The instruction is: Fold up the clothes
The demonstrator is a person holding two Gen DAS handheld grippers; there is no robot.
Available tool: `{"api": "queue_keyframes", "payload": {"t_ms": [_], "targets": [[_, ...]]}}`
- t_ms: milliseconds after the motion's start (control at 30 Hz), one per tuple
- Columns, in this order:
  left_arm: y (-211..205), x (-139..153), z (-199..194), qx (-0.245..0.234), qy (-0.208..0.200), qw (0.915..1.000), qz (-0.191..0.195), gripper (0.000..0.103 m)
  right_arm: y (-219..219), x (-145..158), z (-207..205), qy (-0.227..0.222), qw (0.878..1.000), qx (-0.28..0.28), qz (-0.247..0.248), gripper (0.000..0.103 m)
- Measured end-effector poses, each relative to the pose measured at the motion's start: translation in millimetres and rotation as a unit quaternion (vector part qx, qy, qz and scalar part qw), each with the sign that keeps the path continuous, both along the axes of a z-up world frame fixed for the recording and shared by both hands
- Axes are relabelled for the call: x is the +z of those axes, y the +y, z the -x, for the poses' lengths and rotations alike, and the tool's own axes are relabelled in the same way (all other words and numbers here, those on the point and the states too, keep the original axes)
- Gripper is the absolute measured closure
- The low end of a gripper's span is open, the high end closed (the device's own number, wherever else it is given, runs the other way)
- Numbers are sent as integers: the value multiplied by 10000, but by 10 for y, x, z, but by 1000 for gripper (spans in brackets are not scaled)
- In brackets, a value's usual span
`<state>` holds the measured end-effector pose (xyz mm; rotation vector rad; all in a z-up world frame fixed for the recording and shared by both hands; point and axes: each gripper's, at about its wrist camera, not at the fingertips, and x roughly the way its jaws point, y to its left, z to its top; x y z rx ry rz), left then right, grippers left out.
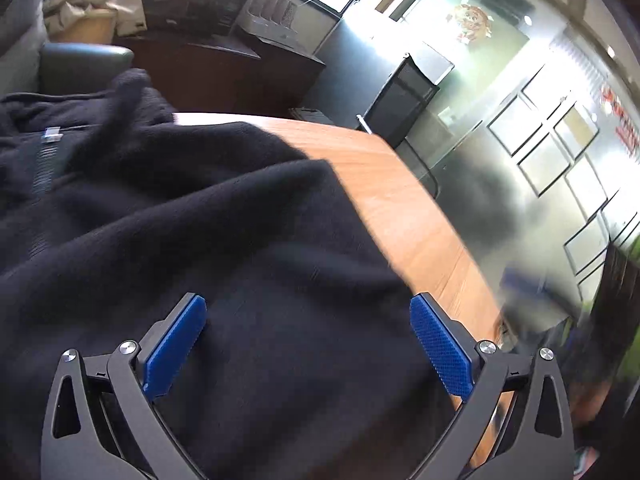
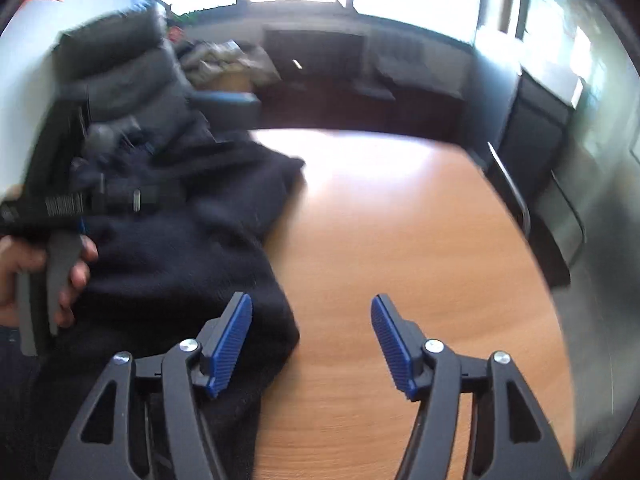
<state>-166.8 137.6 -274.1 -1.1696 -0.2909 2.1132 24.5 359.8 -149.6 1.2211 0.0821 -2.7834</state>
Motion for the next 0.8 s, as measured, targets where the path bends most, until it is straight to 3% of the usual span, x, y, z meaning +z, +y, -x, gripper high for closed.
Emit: {"api": "queue_keyframes", "payload": {"t_ms": [67,100,200,333,400,500,567,633,700,800], "targets": [[-189,-22,-177,53,135,9994,322,0,-27,196,232,151,9978,526,373,27],[-267,-59,-248,75,125,9990,426,0,-77,123,421,49,9971,649,401,27],[-362,-137,-407,99,368,9978,538,0,-269,-284,1066,-453,9948,861,312,27],[-292,-149,-399,214,404,9965,701,0,-524,-828,1927,-1120,9870,1139,192,31],[-348,-141,-392,282,367,9972,594,0,-571,-856,2018,-901,9900,1083,-18,27],[-556,-83,-443,552,264,9971,446,0,-579,-879,2044,-836,9926,795,-368,10],[-796,-1,-536,926,266,9941,490,0,-637,-912,2116,-791,9926,700,-604,7],[-1315,163,-814,1462,286,9883,327,0,-805,-796,1989,-559,9905,801,-968,14],[-1979,334,-1042,2055,294,9780,200,0,-990,-615,1715,-287,9890,1235,-757,15],[-3119,490,-1387,3189,237,9472,217,0,-1368,-501,1218,71,9833,1735,-549,15]]}}
